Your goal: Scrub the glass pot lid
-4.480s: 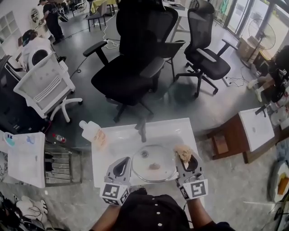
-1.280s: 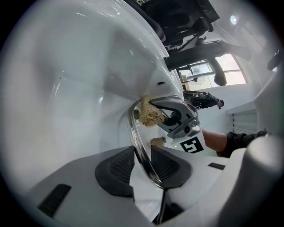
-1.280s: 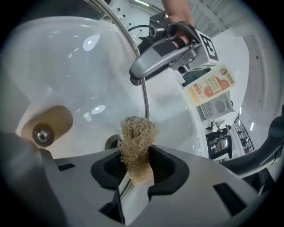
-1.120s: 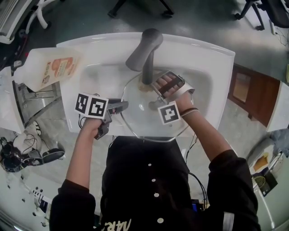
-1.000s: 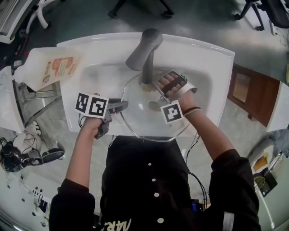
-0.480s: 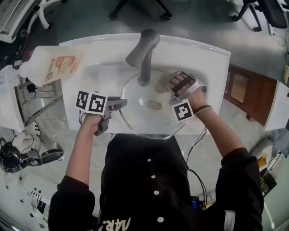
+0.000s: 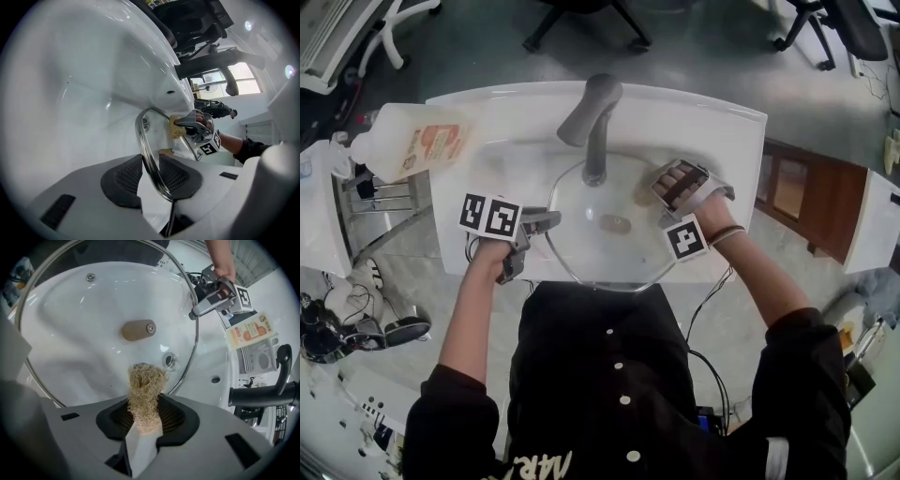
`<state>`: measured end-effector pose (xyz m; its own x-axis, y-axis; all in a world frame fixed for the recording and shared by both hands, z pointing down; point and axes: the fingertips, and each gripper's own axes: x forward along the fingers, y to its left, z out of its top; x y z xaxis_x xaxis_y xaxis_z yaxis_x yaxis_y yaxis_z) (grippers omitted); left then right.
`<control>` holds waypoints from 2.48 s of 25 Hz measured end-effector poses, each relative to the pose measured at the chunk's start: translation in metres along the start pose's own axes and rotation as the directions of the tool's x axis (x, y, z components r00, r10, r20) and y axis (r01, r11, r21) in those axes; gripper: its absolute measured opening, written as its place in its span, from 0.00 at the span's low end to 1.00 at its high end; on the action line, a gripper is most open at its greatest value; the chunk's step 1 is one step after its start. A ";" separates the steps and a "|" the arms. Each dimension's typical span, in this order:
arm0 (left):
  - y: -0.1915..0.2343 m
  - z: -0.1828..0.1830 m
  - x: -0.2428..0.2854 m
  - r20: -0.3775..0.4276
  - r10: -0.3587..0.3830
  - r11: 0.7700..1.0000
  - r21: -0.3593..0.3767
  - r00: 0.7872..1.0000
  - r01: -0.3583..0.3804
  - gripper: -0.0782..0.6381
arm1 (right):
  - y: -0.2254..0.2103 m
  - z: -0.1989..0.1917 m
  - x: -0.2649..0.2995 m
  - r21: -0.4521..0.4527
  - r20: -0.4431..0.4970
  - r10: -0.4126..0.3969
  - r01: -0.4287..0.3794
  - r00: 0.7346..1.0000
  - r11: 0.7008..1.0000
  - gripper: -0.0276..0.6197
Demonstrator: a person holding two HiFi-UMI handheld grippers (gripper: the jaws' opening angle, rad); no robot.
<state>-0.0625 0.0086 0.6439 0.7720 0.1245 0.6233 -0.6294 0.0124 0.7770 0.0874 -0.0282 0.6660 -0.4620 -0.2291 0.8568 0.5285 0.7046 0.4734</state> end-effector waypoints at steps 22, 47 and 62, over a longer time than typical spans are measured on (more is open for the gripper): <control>0.002 0.001 0.000 0.037 0.005 1.000 0.015 0.999 -0.006 0.29 | -0.084 0.089 0.033 0.056 0.058 -0.174 0.170 0.983 0.984 0.26; 0.002 0.001 0.001 0.055 -0.006 0.999 0.033 0.998 0.004 0.29 | -0.048 0.086 0.023 0.030 0.128 -0.130 0.127 0.983 0.991 0.26; 0.002 0.000 0.001 0.049 -0.018 0.999 0.030 0.999 0.017 0.30 | 0.012 0.032 -0.011 -0.134 0.003 0.060 -0.059 0.998 0.989 0.26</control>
<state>-0.0636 0.0087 0.6463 0.7867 0.0752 0.6127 -0.6135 -0.0157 0.7896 0.0758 0.0047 0.6562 -0.4317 -0.1845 0.8829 0.6457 0.6203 0.4453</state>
